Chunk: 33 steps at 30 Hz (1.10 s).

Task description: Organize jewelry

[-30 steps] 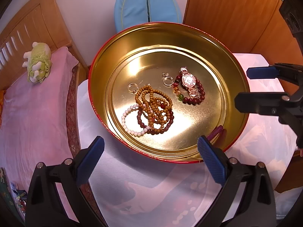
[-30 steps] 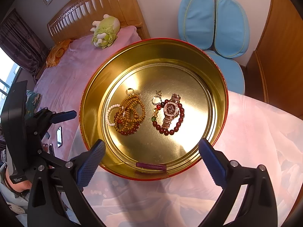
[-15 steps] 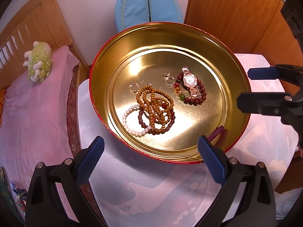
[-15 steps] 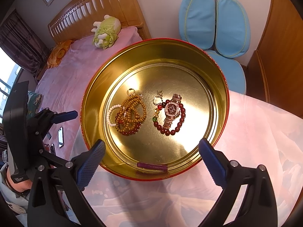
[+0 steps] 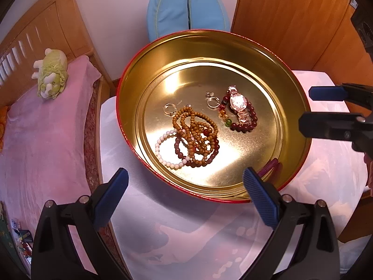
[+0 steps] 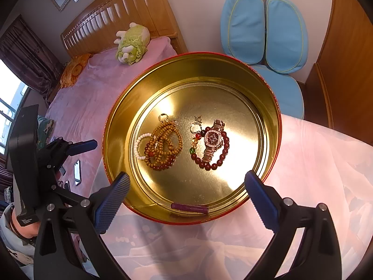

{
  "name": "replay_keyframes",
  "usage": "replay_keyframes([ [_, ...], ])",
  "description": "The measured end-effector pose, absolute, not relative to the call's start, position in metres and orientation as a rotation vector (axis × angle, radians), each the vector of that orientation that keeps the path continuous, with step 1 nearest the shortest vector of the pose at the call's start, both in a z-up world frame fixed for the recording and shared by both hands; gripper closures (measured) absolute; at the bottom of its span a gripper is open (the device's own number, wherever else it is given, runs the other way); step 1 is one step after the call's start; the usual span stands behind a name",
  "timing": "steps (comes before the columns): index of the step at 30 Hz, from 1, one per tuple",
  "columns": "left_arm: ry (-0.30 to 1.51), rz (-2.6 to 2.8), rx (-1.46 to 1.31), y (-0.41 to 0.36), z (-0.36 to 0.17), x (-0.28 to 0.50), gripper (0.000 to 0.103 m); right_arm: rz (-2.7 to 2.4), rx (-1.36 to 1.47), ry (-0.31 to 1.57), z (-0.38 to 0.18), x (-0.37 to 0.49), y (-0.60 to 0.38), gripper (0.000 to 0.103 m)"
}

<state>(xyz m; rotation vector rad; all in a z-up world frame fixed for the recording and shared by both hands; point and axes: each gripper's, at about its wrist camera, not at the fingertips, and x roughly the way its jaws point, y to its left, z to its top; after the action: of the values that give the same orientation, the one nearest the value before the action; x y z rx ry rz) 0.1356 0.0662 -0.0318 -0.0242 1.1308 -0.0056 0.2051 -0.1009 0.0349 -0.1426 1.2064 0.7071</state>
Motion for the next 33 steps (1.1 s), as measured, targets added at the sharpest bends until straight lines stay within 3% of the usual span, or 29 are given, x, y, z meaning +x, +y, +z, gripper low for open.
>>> replay_keyframes([
  [33,1.059,0.014,-0.13,0.073,-0.022,0.133,0.007,0.716,-0.135,1.207,0.035,0.206,-0.101,0.004],
])
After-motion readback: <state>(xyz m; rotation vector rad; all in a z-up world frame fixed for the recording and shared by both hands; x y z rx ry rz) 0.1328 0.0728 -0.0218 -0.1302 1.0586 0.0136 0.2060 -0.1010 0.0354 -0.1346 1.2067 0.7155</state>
